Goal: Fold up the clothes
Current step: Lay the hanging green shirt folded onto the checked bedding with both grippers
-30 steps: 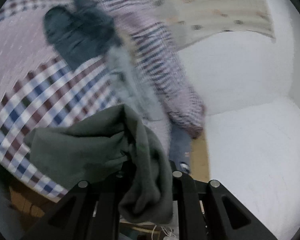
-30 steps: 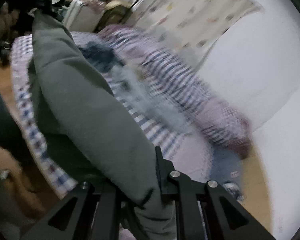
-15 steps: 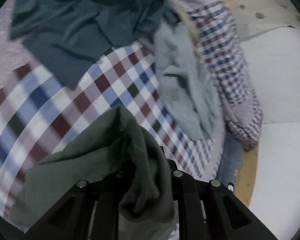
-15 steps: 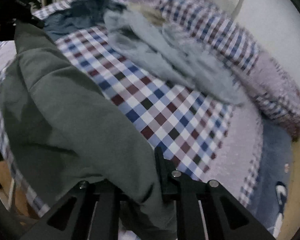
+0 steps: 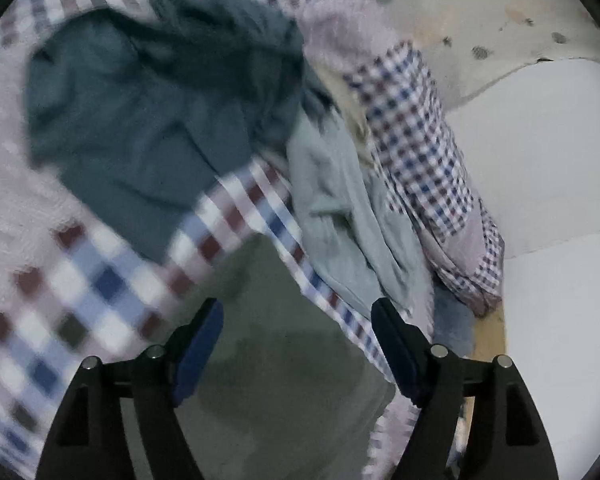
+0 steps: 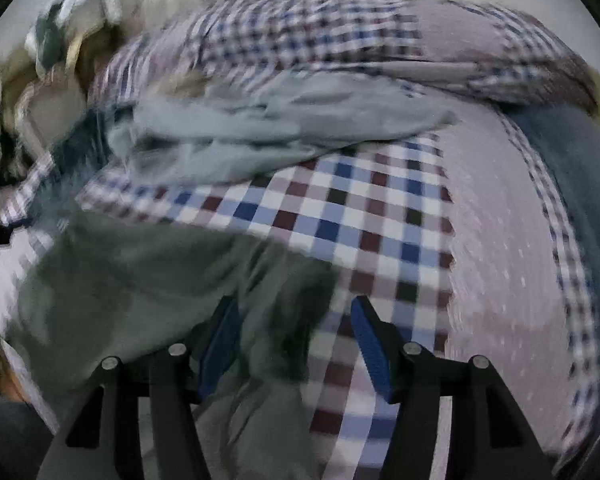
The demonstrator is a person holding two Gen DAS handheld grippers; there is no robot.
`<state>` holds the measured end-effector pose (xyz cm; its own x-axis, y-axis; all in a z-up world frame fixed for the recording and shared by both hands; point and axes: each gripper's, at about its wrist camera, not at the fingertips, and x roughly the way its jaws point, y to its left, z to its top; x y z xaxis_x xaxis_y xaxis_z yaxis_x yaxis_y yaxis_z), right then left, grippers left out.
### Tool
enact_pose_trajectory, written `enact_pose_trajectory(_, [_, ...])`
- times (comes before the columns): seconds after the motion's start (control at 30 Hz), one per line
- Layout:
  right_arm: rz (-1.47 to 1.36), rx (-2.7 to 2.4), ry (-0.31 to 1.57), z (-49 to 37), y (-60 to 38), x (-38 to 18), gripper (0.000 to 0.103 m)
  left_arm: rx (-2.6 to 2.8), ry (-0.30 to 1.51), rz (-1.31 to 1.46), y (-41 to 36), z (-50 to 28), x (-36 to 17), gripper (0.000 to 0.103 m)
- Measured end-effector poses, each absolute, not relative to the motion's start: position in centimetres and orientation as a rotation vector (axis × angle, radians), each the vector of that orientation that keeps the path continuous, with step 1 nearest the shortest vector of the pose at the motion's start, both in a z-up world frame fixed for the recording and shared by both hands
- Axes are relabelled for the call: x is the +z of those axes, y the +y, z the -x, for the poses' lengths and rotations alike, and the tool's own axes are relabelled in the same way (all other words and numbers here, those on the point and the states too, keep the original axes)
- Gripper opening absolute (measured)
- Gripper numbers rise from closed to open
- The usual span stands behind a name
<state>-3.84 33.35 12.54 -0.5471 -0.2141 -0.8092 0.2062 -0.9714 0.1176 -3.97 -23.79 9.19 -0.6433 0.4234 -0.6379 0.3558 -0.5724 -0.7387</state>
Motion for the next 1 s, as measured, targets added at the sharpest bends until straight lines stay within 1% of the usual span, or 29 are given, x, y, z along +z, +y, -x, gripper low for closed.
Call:
enact_pose_trajectory(0.07, [-1.318, -2.601, -0.161, 1.1, 35.6, 13.1, 0.062, 2.501, -1.337, 1.310, -24.9, 1.6, 9.4, 0.080])
enact_pose_trajectory(0.17, [-1.314, -2.633, -0.313, -3.6, 38.2, 12.7, 0.062, 2.568, -1.204, 1.339, -26.2, -2.5, 8.3, 0.080])
enact_pose_trajectory(0.23, [-1.338, -2.613, -0.411, -6.1, 39.1, 11.6, 0.062, 2.547, -1.196, 1.380, -27.0, -5.1, 6.8, 0.080])
enact_pose_trajectory(0.3, [-1.375, -2.560, -0.536, -8.6, 39.9, 9.8, 0.062, 2.467, -1.229, 1.404, -27.4, -8.0, 4.4, 0.080])
enact_pose_trajectory(0.37, [-1.388, -2.504, -0.614, -9.9, 40.1, 8.1, 0.062, 2.396, -1.232, 1.377, -27.3, -10.5, 2.5, 0.080])
enact_pose_trajectory(0.47, [-1.388, -2.383, -0.708, -11.0, 39.6, 5.9, 0.062, 2.377, -1.191, 1.253, -27.1, -12.9, 1.4, 0.080])
enact_pose_trajectory(0.67, [-1.397, -2.291, -0.722, -11.8, 38.4, 3.1, 0.062, 2.353, -1.131, 1.177, -26.9, -14.3, 0.9, 0.080])
enact_pose_trajectory(0.73, [-1.406, -2.280, -0.727, -11.8, 38.2, 2.5, 0.062, 2.381, -1.084, 1.236, -26.5, -14.2, 0.6, 0.080])
enact_pose_trajectory(0.9, [-1.401, -2.275, -0.716, -11.6, 37.6, 1.9, 0.063, 2.317, -1.034, 1.376, -25.0, -13.3, -0.9, 0.080])
enact_pose_trajectory(1.0, [-1.393, -2.282, -0.704, -11.7, 37.4, 1.9, 0.063, 2.340, -1.028, 1.369, -24.8, -13.3, -1.1, 0.080])
